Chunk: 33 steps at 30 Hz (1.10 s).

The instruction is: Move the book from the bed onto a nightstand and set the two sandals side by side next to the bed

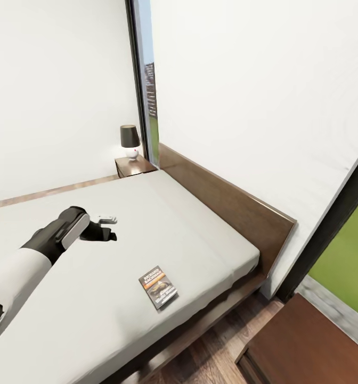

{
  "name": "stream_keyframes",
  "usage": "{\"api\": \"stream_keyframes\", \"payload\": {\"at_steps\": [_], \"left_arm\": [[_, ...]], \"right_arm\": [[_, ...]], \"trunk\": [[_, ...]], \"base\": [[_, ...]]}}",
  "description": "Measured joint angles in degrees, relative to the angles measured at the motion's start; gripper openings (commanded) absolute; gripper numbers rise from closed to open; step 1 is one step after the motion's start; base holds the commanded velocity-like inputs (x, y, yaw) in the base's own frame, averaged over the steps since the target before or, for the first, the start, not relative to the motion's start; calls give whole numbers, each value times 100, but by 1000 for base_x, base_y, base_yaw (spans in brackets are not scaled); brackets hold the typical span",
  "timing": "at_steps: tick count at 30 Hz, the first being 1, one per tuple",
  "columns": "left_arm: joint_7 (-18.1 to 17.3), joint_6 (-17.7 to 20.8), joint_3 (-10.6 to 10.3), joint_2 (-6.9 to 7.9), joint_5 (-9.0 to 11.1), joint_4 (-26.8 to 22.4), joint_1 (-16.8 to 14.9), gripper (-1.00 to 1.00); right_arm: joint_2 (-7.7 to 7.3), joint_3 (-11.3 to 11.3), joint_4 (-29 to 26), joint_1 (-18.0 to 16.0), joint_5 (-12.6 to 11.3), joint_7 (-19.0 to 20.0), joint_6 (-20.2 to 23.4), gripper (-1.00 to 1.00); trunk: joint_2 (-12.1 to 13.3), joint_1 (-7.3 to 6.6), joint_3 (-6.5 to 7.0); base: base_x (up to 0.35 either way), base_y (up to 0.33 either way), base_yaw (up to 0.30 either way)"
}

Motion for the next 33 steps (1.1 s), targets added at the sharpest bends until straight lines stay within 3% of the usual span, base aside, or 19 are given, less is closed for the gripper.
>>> {"api": "stream_keyframes", "payload": {"at_steps": [6,15,24,33], "left_arm": [[-622,2,11,15,88,161,-160,100],[-1410,9,52,-19,114,1109,-633,100],[-1569,8,50,-164,109,1496,-948,100],[-1588,7,66,-318,127,1778,-1033,100]], "right_arm": [[-3,-1,0,8,3,0,0,100],[-8,1,0,19,2,0,0,100],[-4,-1,0,20,4,0,0,100],[-1,2,-5,21,5,0,0,100]], "trunk": [[0,0,0],[0,0,0],[0,0,0],[0,0,0]], "base": [[0,3,0],[0,0,0],[0,0,0],[0,0,0]]}}
